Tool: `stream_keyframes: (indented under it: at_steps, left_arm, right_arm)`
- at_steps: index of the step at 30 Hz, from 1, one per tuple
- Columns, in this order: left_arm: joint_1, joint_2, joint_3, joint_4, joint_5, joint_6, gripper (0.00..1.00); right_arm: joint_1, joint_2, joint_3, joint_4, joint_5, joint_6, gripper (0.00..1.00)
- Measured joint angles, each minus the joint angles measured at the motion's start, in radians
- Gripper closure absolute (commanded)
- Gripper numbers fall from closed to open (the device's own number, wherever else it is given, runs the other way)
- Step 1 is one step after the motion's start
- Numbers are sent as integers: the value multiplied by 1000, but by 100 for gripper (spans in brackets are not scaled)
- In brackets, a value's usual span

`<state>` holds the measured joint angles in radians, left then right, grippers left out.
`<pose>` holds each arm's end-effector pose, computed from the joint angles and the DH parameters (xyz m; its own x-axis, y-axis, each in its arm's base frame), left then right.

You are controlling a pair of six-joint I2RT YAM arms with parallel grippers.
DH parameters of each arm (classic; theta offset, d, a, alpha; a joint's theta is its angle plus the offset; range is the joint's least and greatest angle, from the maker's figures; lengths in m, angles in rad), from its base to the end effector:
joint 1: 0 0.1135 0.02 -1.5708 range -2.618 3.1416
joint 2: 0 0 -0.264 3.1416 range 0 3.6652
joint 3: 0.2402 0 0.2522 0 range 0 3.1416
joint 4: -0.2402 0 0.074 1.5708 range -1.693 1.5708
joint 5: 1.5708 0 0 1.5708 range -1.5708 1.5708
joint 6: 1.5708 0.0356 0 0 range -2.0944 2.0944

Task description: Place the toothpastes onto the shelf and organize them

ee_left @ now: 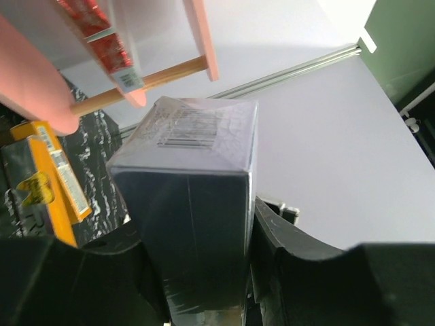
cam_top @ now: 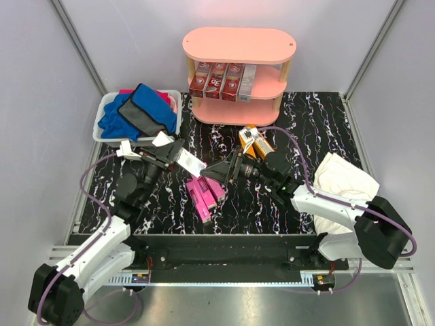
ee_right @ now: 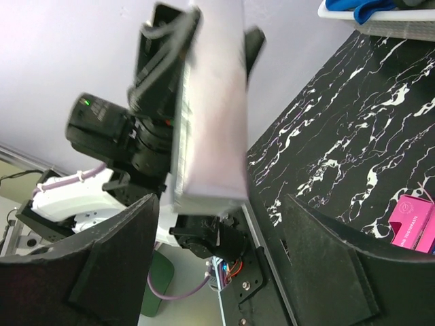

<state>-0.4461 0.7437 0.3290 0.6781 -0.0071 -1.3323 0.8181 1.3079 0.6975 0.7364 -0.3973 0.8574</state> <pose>0.1624 -0.0774 0.2770 -0.3577 -0.9060 -0.2263 0.3287 0.1047 -0.9386 0.1899 0.2229 0.2906 -0.6511 0.3248 -0.6860 -0.6771 0.1598 0.7183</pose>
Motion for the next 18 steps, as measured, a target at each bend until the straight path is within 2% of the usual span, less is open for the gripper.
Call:
stream_keyframes:
  at_steps: [2,7,12,16,18]
  left_arm:
    - [5,14,42,-3,16,12,71]
    - [21,39,109,-4,73,42,71]
    - [27,57,134,-5,135,58,71]
    - [29,77,137,-13,164,61,71]
    - [30,92,137,-19,175,61,71]
  right_arm:
    - [0,4,0,1,-14,-8,27]
    - [0,39,3,29,-69,-17,30]
    - [0,50,3,57,-103,-18,25]
    - [1,50,3,101,-152,-14,14]
    - [1,50,4,119,-172,-15,14]
